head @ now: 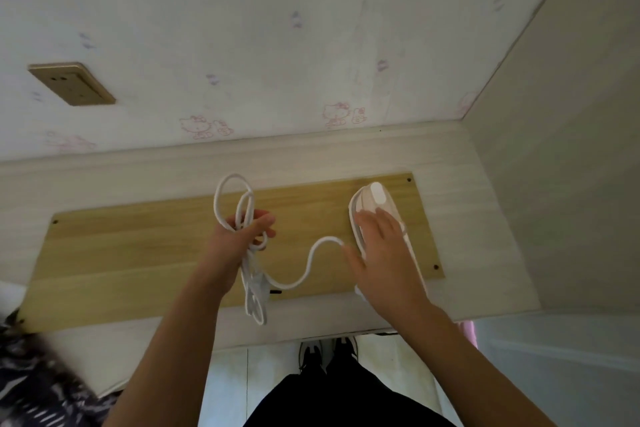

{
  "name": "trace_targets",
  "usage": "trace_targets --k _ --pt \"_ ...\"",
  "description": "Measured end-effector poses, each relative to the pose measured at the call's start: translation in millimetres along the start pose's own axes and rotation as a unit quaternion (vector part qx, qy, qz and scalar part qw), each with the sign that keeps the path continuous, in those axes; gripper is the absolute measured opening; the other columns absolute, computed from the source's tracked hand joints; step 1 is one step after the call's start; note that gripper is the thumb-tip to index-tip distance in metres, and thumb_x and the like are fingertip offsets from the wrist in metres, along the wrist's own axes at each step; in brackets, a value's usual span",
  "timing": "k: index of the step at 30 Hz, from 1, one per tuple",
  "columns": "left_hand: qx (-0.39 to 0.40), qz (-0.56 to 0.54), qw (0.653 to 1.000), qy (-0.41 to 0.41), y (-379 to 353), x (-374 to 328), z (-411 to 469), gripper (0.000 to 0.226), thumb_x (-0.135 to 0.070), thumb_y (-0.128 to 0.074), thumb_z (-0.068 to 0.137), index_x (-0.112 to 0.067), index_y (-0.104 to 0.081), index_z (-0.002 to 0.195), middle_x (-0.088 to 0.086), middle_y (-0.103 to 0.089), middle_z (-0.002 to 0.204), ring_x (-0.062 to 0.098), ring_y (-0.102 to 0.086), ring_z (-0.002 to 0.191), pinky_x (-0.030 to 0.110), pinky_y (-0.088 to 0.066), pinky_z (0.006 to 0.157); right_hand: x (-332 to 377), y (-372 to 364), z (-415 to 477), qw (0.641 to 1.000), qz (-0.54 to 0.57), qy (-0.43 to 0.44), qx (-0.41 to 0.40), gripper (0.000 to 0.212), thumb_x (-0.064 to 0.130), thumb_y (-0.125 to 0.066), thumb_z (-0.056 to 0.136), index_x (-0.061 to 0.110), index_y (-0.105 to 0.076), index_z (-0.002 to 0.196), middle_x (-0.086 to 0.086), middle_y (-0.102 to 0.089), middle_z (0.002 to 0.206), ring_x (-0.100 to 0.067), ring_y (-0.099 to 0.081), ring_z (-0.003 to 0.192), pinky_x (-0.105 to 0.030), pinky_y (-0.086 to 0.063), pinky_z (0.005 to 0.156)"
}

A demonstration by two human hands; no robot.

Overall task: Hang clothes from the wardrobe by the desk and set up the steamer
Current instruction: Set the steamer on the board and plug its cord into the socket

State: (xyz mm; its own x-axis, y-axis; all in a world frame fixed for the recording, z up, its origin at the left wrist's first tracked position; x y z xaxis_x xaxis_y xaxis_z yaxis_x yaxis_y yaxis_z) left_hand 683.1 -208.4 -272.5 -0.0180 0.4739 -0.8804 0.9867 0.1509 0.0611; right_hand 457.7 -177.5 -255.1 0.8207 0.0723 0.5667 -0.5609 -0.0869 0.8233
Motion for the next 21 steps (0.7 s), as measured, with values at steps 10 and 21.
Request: trace_targets --k 10,21 --pt "-0.034 -0.146 0.989 0.009 13 -3 -13 0.01 -0.007 -0.064 0.086 -0.006 -0.066 0.096 0.001 -0.069 0.071 0.008 -0.068 0.068 0.019 -0.052 0.056 56 -42 17 0.929 -0.166 0.191 0.27 0.046 0.048 -0.042 0.095 0.019 -0.051 0.129 -0.003 -0.064 0.119 -0.024 -0.054 0.116 -0.045 -0.029 0.108" --pt "-0.092 -0.095 0.991 0.007 35 16 -37 0.016 -0.019 -0.058 0.094 -0.008 -0.066 0.101 0.014 -0.07 0.109 0.029 -0.071 0.092 0.024 -0.043 0.053 51 -32 48 0.971 -0.091 0.135 0.177 0.031 0.039 -0.036 0.1 0.022 -0.061 0.093 0.002 -0.063 0.083 -0.023 -0.058 0.08 -0.04 -0.041 0.08"
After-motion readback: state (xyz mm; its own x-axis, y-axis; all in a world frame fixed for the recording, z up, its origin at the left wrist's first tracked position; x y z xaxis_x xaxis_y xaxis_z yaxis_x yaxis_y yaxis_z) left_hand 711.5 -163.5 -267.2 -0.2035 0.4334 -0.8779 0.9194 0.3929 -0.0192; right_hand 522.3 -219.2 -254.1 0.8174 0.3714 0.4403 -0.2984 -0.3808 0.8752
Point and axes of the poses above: each hand's wrist, its own z-axis towards the middle knuckle, its own y-axis out of the back of the hand, x = y × z, the point moved 3 cm from there along z, towards the middle knuckle
